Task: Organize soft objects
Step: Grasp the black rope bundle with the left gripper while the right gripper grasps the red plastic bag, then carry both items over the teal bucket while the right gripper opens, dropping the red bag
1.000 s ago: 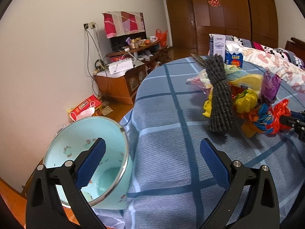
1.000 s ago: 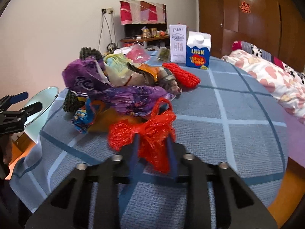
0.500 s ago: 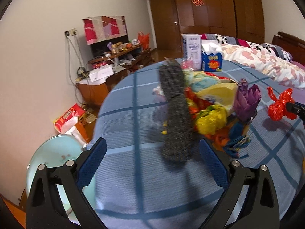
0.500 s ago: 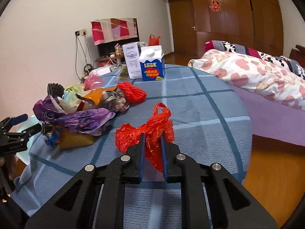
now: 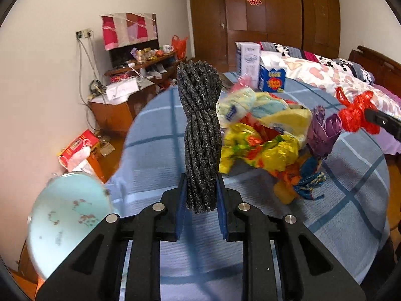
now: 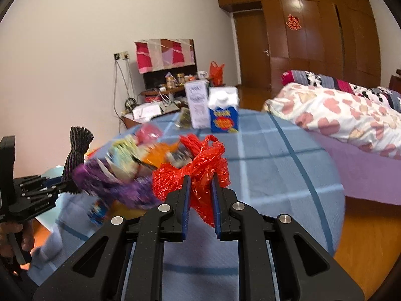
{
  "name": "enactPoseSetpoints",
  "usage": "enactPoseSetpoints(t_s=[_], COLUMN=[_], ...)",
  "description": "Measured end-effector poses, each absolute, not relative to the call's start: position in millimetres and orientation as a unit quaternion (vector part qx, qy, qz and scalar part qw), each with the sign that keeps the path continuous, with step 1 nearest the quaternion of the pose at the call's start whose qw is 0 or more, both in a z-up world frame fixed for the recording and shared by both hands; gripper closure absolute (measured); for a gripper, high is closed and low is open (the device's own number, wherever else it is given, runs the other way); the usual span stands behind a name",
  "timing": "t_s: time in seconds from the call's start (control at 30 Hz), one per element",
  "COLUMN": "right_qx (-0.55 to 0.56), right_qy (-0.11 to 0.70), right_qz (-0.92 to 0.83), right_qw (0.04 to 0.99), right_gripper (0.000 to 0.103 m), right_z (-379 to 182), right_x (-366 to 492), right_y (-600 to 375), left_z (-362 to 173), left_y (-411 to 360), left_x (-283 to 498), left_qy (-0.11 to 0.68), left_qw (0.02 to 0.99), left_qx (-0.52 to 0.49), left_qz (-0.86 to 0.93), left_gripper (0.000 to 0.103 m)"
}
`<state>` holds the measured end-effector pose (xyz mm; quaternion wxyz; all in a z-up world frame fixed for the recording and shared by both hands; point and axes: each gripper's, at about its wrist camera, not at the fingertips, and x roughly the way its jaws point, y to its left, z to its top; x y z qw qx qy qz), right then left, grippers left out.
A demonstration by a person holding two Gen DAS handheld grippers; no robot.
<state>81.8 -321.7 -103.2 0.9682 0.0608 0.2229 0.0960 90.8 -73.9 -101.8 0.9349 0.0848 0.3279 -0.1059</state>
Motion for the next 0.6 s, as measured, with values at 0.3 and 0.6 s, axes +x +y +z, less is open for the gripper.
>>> enactPoseSetpoints(t_s=[0.3, 0.6], right_qx=[0.036, 0.016], right_qy=[0.203, 0.193], right_qz=[0.145, 0.189], right_qw=[0.968, 0.963], right_gripper=[0.086, 0.086], right_z=[-73.0, -60.1], right_x=[108.7, 127.6], right_y=[-260.3, -203.6], left_z=[-87.5, -75.5], left_y=[-19.8, 25.5], left_x=[78.7, 71.1], left_qy=[0.329, 0.317], left_qw=[0.940, 0.946], left_qx=[0.082, 0.070], left_qz=[-0.043, 0.007], left_gripper=[0.082, 0.082])
